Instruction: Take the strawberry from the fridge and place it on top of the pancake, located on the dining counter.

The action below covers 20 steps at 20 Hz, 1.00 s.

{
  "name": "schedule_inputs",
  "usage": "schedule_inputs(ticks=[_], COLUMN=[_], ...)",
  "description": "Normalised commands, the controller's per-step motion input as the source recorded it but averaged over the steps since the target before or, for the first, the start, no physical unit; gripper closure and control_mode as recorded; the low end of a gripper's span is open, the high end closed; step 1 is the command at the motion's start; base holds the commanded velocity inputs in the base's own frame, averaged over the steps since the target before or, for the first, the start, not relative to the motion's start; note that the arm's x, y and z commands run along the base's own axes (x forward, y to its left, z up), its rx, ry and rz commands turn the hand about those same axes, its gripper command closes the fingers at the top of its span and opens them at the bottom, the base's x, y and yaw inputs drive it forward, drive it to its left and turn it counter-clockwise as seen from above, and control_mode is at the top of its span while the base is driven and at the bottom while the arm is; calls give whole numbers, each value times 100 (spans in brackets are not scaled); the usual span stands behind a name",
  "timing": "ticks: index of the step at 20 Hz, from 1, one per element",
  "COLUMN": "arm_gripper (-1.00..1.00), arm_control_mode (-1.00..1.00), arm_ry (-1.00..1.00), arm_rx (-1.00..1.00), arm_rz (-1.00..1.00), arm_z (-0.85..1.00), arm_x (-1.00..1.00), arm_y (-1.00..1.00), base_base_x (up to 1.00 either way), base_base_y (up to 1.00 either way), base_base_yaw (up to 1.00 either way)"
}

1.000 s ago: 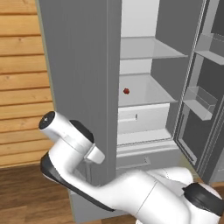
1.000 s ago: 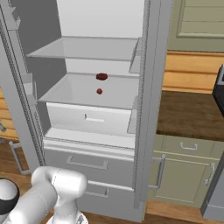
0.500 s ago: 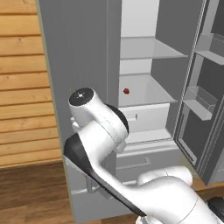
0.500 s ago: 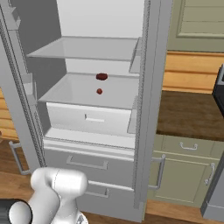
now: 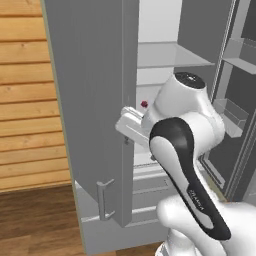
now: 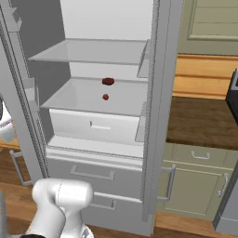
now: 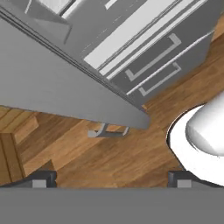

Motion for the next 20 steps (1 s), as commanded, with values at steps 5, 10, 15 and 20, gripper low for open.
schedule_inputs(ticks=[5, 10, 15, 20], arm_gripper=[-100, -100, -100, -100], arm_control_mode=[-100, -100, -100, -100], arm_ry=[-7, 0, 0, 0], arm_rx=[50, 41, 28, 23], arm_rz=[11, 4, 0, 0], arm_z=[49, 47, 23, 4], arm_x=[-4, 24, 38, 57], arm_y=[-58, -35, -9, -4], base_base_x=[0, 0, 0, 0], base_base_y=[0, 0, 0, 0], base_base_yaw=[0, 0, 0, 0])
